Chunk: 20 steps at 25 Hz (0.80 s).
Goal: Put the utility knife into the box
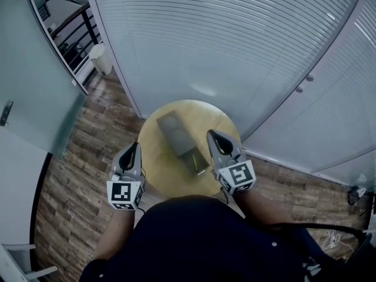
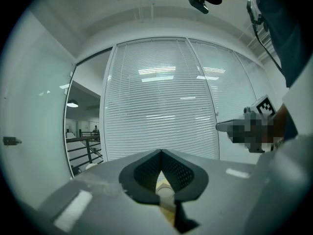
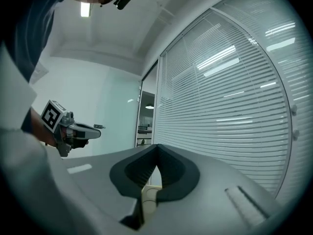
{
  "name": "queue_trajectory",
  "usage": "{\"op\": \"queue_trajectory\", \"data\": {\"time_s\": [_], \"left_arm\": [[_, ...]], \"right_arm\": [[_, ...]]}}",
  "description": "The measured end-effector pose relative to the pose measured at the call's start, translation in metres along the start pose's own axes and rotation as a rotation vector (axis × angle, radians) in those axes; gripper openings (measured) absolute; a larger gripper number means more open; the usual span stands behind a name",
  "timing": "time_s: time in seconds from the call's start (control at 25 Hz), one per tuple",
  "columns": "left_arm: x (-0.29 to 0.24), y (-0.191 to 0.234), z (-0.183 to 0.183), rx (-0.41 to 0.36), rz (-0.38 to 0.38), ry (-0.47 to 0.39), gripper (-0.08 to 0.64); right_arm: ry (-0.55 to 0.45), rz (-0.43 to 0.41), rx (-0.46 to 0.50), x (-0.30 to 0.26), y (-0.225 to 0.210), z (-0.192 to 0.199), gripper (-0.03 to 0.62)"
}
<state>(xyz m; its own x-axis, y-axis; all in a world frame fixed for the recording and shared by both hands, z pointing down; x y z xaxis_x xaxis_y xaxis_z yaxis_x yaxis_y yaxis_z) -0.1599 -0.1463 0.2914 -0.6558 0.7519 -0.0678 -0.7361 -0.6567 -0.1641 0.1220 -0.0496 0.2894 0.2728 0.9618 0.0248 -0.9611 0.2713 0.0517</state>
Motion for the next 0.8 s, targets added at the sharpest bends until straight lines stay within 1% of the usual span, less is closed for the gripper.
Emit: {"op": "queue_trajectory", "data": {"time_s": [0.2, 0.36, 0.44, 0.64, 0.8], "left_arm": [[0.003, 0.008, 0.000, -0.022, 0.001, -0.001, 0.003], [0.005, 0.026, 0.001, 0.007, -0.051, 0.012, 0.003], [0.008, 0.027, 0.002, 0.003, -0.062, 0.014, 0.003], [0.005, 0.021, 0.010, -0.006, -0.055, 0.026, 0.003], [-0.003, 0.019, 0.007, -0.013, -0.048, 0.019, 0.003]], "right_arm": [[0.009, 0.004, 0.012, -0.001, 0.004, 0.000, 0.008], [0.030, 0.023, 0.000, -0.003, -0.003, 0.001, 0.008], [0.037, 0.028, -0.002, -0.001, -0.005, 0.004, 0.008], [0.050, 0.037, 0.002, 0.001, -0.010, 0.008, 0.008], [0.052, 0.042, 0.014, -0.001, -0.018, 0.005, 0.008]]}}
Point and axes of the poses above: the fingertips, and each gripper's own axes: x backward along the fingers, y to its left, z out of its underside, the point moved 8 cm from there along x, backward along the fingers, and after that the axes turned 6 degrees about -z, right-handed, at the moved point
